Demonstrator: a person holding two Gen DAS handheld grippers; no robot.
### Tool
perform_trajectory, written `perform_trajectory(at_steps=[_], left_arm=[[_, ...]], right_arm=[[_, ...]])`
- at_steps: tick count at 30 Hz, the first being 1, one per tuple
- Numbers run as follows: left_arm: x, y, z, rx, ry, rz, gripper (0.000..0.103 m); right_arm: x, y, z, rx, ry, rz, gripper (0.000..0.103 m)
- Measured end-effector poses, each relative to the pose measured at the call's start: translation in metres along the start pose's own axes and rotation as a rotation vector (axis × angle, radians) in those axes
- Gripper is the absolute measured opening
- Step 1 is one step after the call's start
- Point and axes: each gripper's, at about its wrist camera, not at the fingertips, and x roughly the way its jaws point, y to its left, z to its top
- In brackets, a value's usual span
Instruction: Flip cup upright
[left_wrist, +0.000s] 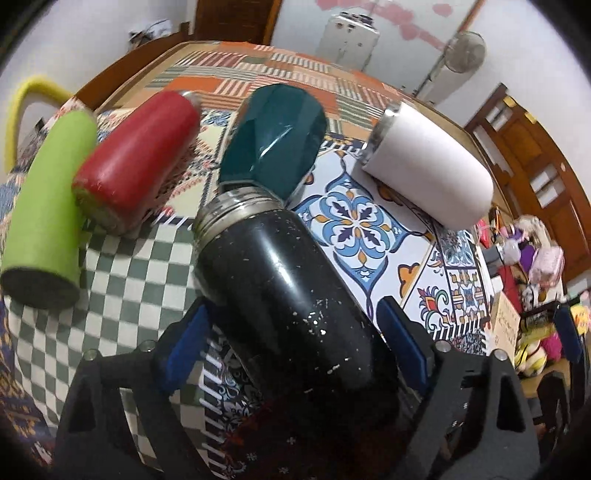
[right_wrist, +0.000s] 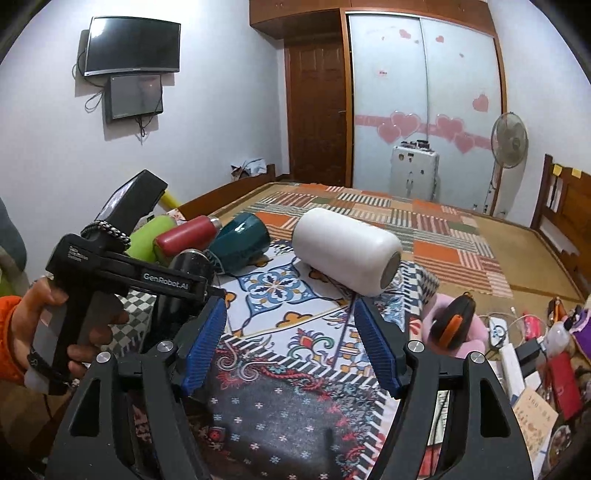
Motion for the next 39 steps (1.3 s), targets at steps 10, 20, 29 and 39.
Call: perform_trajectory(at_steps=[10,20,29,39], left_arm=[[-0.019,0.0,-0.011,0.052,-0.019,-0.027,0.069],[-0.081,-0.011,-0.03,0.179,-0.18,-0.036,0.066],[-0.143,-0.02,-0.054,0.294,-0.358,-0.039,0.065],[-0.17,-0.028,-0.04,0.338,-0.501,-0.036,0.064]], right_arm=[[-0.012,-0.002,0.003,0.014,-0.013,-0.012,0.069],[-0.022,0.002,0.009,0.024,-0.044,-0.018,0.069],[-0.034,0.008,0.014,0.026,-0.095,-0.01,0.079],[-0.032,0.015,0.021,0.047,-0.142,-0.011,0.084]])
